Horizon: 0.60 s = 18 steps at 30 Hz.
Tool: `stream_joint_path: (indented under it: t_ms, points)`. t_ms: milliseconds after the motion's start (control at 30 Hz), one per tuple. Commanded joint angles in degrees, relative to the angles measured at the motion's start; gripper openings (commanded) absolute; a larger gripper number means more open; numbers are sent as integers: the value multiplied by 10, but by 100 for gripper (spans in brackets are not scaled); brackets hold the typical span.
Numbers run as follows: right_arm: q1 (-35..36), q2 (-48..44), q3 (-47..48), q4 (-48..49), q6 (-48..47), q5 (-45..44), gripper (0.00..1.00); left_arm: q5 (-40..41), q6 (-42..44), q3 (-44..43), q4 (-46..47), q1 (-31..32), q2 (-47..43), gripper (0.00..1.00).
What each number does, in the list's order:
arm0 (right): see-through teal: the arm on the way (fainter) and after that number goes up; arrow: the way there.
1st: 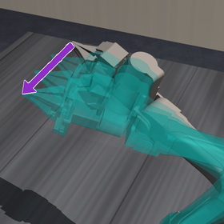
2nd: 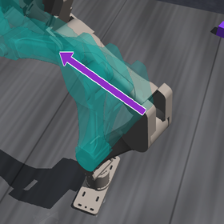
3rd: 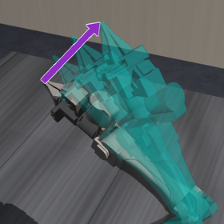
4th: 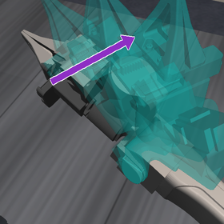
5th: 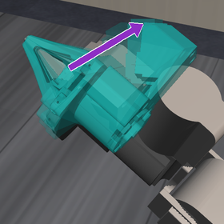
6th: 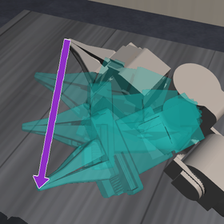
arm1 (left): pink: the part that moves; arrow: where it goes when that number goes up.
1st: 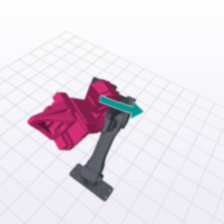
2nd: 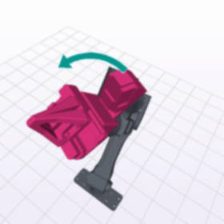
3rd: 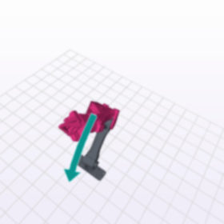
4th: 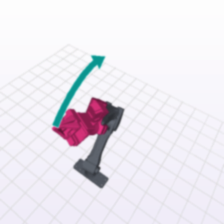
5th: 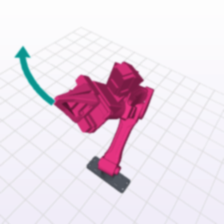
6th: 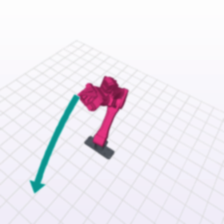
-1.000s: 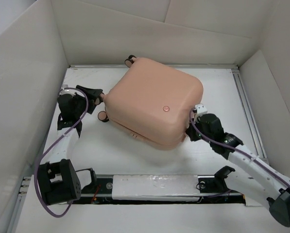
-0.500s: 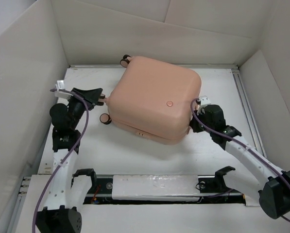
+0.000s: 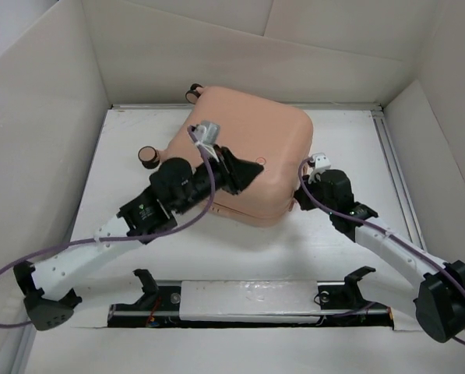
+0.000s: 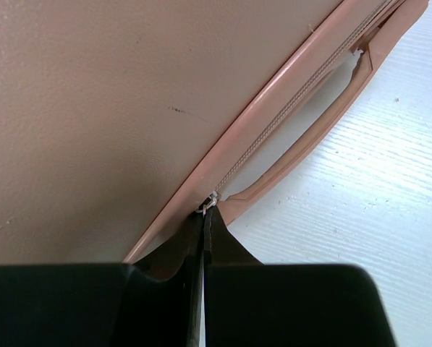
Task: Pack the luggage
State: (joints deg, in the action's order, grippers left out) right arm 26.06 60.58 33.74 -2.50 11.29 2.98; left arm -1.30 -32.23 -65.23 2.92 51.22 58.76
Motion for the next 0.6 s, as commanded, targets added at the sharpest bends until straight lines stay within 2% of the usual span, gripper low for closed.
stream_joint_path:
  t_ms: [0,67,100,133,167,200,233,267,333,433,567]
  points:
    - [1,-27,13,91,16,21,0,140,26,15,23,135,-51,14]
    - [1,-27,13,91,11,21,0,221,3,117,41,232,-43,10]
    - [1,-27,13,91,11,28,0,342,-16,155,60,281,-37,8]
    - [1,-34,13,91,11,33,0,399,-44,190,60,361,-25,5]
    - [1,-40,7,91,11,33,0,444,-136,247,60,382,-25,3]
    - [1,-45,7,91,11,33,0,466,-183,281,69,390,-31,1]
    - [1,-50,-1,91,11,33,0,453,-205,322,109,390,-40,1]
    - [1,-56,-8,85,11,33,0,445,-218,397,149,390,-54,1]
    - [1,-77,-15,85,11,33,0,445,-265,439,196,385,-49,4]
    - [1,-94,-32,80,11,33,0,436,-265,423,186,366,5,6]
    - [13,-100,-46,80,11,33,0,480,-265,367,147,361,77,6]
